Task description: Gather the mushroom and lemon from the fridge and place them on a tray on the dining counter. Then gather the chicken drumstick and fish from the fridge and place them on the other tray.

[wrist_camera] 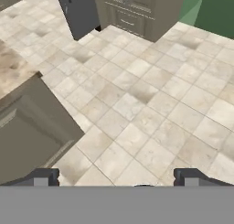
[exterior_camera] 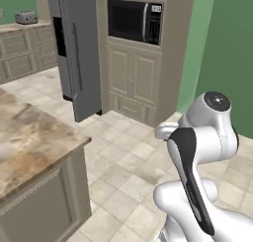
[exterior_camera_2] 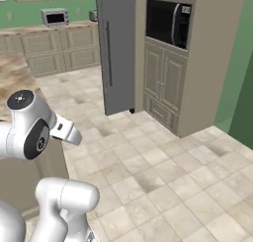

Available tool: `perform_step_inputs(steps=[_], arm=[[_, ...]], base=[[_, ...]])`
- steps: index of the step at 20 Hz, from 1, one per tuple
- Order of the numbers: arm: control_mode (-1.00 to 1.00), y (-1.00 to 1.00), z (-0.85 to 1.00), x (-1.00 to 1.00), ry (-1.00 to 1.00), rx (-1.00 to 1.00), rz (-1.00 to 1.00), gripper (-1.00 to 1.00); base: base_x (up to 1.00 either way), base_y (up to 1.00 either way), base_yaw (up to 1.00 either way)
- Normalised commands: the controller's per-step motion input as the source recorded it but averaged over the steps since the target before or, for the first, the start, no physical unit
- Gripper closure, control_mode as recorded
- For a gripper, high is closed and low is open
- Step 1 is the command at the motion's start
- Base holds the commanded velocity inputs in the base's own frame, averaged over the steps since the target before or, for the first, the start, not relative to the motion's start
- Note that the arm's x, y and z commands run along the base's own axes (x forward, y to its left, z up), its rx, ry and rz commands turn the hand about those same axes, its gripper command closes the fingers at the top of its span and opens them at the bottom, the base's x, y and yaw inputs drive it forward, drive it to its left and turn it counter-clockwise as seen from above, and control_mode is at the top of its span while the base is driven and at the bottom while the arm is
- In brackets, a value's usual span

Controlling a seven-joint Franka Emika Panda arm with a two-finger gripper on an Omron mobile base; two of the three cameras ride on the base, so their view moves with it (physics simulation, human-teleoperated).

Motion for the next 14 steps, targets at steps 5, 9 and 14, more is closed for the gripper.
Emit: perform_step_inputs(steps=[5, 9, 14], arm=[[1.00, 0.00, 0.00, 0.00, 0.00, 0.00, 0.00, -1.00], [1.00, 0.00, 0.00, 0.00, 0.00, 0.00, 0.00, -1.00], [1.00, 0.00, 0.00, 0.00, 0.00, 0.00, 0.00, -1.00]], base=[[1.00, -0.36, 0.04], [1.00, -0.27, 0.04], [1.00, -0.17, 0.05]])
